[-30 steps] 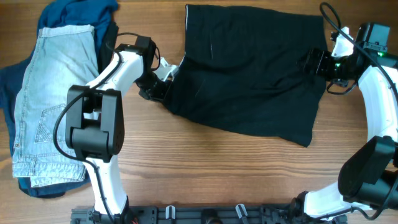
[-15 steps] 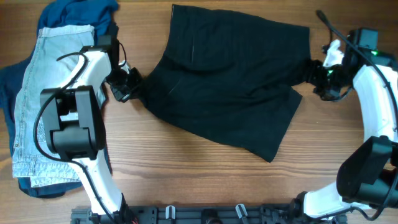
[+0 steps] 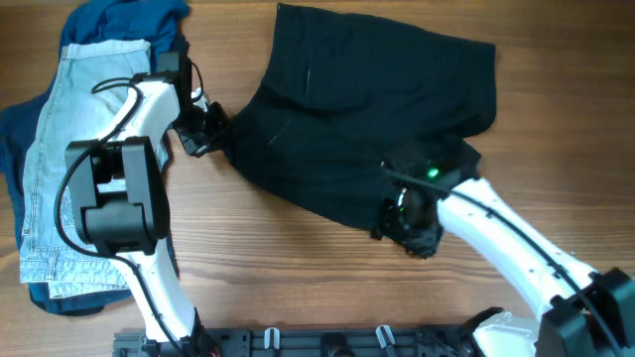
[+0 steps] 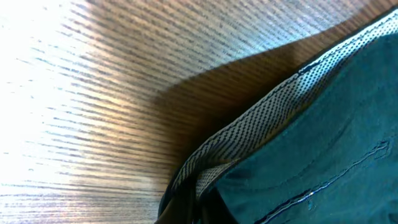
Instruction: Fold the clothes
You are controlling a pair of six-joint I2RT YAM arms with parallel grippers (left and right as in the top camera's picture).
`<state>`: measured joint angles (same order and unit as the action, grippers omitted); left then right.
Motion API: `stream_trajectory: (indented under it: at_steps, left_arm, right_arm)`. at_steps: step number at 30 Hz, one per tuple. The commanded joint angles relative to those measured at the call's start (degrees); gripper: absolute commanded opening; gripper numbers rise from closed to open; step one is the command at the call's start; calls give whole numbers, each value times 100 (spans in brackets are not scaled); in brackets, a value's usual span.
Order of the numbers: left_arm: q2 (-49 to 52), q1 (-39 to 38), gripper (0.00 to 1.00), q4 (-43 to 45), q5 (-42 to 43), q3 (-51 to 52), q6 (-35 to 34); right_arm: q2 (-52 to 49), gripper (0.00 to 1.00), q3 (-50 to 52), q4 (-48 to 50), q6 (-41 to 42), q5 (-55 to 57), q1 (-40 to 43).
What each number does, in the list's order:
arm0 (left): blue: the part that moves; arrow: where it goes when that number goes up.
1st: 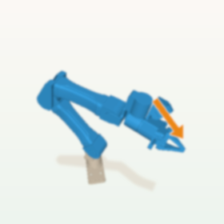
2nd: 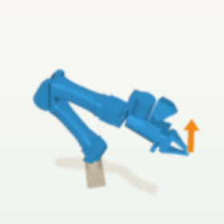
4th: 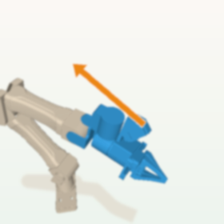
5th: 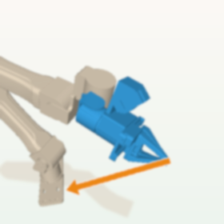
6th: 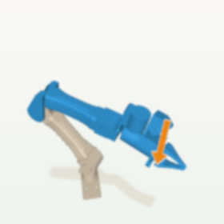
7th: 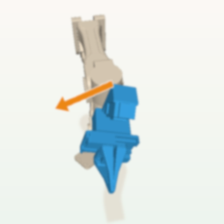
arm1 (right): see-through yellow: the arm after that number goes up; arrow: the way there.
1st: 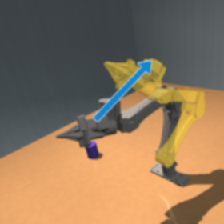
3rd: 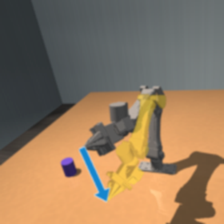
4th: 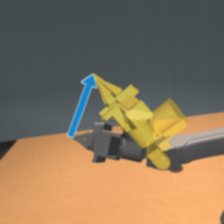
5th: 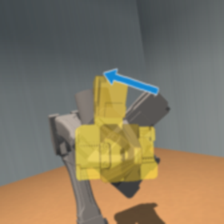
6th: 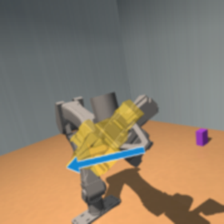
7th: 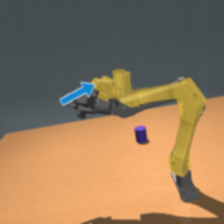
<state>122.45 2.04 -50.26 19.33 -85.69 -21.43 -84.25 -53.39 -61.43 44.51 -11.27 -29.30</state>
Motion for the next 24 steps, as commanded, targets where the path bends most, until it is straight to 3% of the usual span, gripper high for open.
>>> stream_trajectory:
  at_steps: [1, 3, 5, 8, 9, 10, 13, 17, 22, 24]
  left_arm:
    - [24, -52, 4, 197, -70, 24, 1410]
    - [24, -162, 4, 258, -33, 24, 2704]
    - [24, -234, 4, 280, -33, 24, 3473]
    - [24, -258, 14, 278, -35, 24, 4376]
    - [24, -258, 14, 275, -37, 24, 4559]
    - [24, -258, 13, 273, -133, 24, 4802]
    - [24, -258, 5, 267, -568, 24, 4846]
    - [24, -258, 5, 262, -595, 24, 4843]
    - [24, -258, 6, 323, -595, 24, 4800]
    - [24, -258, 6, 356, -592, 24, 4787]
  right_arm:
    - [35, 61, 518, 400, 1003, -17, -74]
    - [37, 60, 544, 387, 1176, -35, -74]
    - [37, 63, 544, 374, 1272, -28, -68]
    - [37, 82, 544, 367, 1340, 160, 83]
    - [37, 82, 551, 365, 1467, 223, 142]
    - [37, 76, 553, 365, 1613, 269, 225]
    - [37, 64, 553, 389, 1980, 256, 350]
    - [35, 64, 590, 439, 2245, 326, 350]
    - [35, 57, 894, 341, 4389, 588, 350]
    - [35, 64, 896, 328, 5735, 811, 350]
